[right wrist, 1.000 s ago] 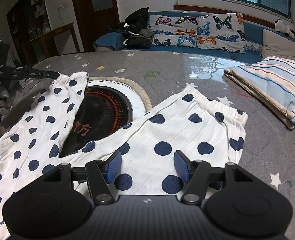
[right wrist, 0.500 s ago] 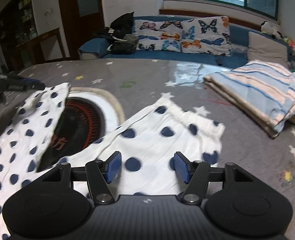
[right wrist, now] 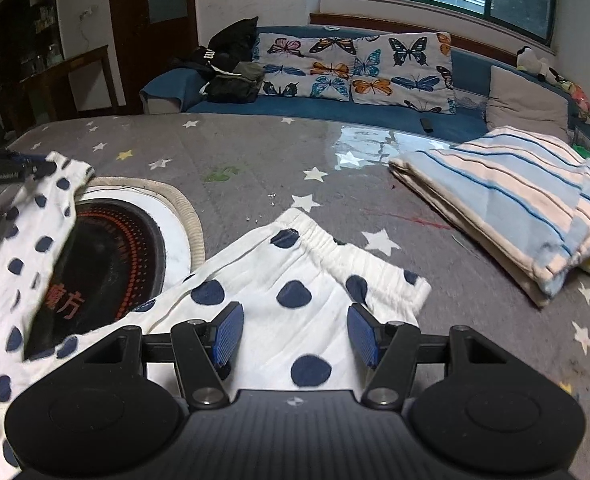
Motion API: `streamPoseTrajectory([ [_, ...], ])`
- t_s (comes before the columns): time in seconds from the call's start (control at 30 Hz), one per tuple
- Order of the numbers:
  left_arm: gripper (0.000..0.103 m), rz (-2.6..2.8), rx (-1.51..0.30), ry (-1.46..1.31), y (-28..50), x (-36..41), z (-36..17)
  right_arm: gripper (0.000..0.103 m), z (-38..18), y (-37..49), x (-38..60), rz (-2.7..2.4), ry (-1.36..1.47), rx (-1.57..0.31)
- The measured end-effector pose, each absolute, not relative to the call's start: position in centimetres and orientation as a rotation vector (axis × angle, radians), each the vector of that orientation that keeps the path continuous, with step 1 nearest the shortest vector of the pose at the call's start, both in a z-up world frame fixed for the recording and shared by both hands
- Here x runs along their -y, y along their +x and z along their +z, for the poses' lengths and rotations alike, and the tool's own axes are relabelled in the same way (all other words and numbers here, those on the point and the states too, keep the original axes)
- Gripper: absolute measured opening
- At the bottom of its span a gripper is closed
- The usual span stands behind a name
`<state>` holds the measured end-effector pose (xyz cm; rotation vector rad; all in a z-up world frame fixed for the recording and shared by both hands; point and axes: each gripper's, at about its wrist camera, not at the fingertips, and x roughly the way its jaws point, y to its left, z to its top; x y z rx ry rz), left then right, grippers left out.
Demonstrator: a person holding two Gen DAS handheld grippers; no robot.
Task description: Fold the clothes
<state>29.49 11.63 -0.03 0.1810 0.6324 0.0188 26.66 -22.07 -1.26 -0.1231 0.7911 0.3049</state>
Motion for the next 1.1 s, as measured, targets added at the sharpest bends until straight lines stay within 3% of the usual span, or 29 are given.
streamPoseTrajectory([
  [0.17,0.014,0.076,-0.657,0.163,31.1,-13.0,-0.6,0.06,-1.7,28.6,22.0,0.296,-0.122,-0.771],
  [0.47,0.034,0.055,-0.651,0.139,29.1,-12.9,1.0,0.06,-0.3,29.3,22.2,0.286,-0.121,-0.745],
  [0.87,0.034,-0.139,-0.66,0.097,17.4,-8.9,3.9,0.06,2.0,21.2,19.4,0.436,-0.217,-0.793],
  [1.1,0.034,-0.132,-0.672,-0.052,9.0,-10.2,4.5,0.06,1.8,14.6,18.2,0.523,-0.23,-0.807],
])
